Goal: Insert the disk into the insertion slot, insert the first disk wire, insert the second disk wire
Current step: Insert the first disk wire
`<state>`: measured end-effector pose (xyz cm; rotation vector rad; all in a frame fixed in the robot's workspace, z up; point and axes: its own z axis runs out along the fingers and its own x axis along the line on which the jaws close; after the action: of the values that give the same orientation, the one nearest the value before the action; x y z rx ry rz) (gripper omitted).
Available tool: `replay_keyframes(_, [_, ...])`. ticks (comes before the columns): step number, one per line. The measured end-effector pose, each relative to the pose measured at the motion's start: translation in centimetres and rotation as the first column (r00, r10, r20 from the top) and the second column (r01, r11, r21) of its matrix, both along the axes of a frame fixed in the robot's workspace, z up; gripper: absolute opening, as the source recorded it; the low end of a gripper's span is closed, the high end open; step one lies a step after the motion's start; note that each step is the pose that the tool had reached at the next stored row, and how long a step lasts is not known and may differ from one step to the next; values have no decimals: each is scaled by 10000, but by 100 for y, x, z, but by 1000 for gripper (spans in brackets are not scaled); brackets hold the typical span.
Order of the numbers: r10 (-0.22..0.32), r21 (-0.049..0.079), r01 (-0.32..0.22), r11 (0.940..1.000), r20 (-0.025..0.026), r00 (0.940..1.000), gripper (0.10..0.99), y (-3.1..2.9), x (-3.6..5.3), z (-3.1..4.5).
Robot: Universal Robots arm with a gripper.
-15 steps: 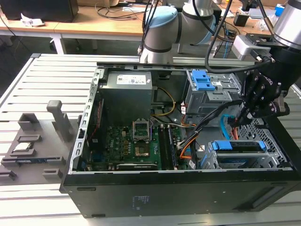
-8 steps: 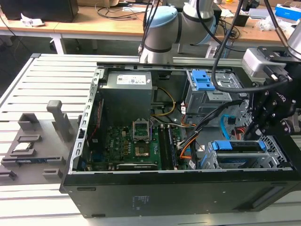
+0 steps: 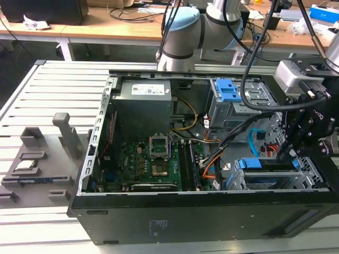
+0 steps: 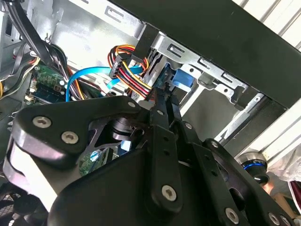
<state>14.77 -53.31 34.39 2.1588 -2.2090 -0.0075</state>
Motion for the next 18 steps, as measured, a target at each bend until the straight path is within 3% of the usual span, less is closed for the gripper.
replay_keyframes(14, [0,0,0,10000,-2,10000,169,15,13,-28])
replay_keyframes(18, [0,-3,0,10000,0,10000,169,12,16,-74])
